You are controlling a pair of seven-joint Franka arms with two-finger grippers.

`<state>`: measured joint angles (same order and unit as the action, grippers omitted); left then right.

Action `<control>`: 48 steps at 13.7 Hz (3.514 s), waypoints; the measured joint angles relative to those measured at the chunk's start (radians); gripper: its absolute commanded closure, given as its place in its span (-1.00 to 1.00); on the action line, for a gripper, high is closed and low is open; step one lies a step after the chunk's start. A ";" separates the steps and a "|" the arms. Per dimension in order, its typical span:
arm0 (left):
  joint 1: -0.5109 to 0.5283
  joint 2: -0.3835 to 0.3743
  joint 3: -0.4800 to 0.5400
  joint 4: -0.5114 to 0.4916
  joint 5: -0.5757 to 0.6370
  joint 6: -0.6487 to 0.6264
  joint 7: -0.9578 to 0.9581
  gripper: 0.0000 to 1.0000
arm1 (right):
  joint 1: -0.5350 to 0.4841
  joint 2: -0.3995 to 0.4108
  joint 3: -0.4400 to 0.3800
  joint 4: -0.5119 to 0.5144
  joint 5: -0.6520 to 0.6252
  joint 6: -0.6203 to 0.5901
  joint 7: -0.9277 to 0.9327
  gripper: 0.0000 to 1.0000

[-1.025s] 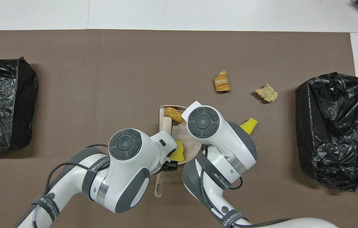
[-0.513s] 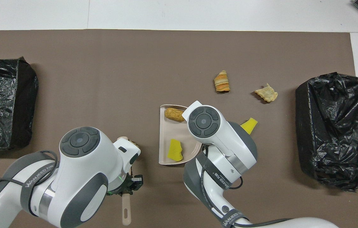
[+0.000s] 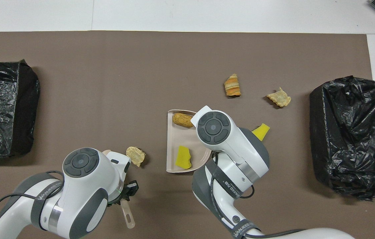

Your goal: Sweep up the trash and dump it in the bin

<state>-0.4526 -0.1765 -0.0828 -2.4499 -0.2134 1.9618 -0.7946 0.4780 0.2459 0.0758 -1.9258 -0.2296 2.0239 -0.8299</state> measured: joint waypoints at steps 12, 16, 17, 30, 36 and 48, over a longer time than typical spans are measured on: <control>-0.279 0.155 -0.028 0.128 -0.122 0.328 -0.006 1.00 | 0.000 0.000 0.000 0.000 0.000 0.003 0.000 1.00; -0.297 0.155 -0.032 0.185 -0.122 0.305 -0.006 1.00 | 0.000 0.000 0.000 -0.001 0.001 0.003 0.000 1.00; -0.297 0.155 -0.031 0.193 -0.122 0.263 -0.006 1.00 | -0.001 0.000 0.000 -0.001 0.001 0.003 0.000 1.00; -0.293 -0.024 -0.068 0.102 -0.055 -0.029 0.005 1.00 | -0.202 -0.028 -0.005 0.050 0.158 0.045 -0.312 1.00; -0.511 -0.056 -0.082 -0.025 -0.056 0.169 -0.160 1.00 | -0.393 -0.046 -0.010 0.269 0.164 -0.245 -0.502 1.00; -0.531 0.074 -0.070 -0.051 -0.067 0.321 -0.173 -0.20 | -0.795 -0.060 -0.022 0.354 -0.283 -0.306 -0.788 1.00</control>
<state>-0.9840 -0.1021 -0.1527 -2.5005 -0.2808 2.2827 -0.9673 -0.3167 0.1858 0.0541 -1.5718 -0.5128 1.7180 -1.6183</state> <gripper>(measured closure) 0.617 0.674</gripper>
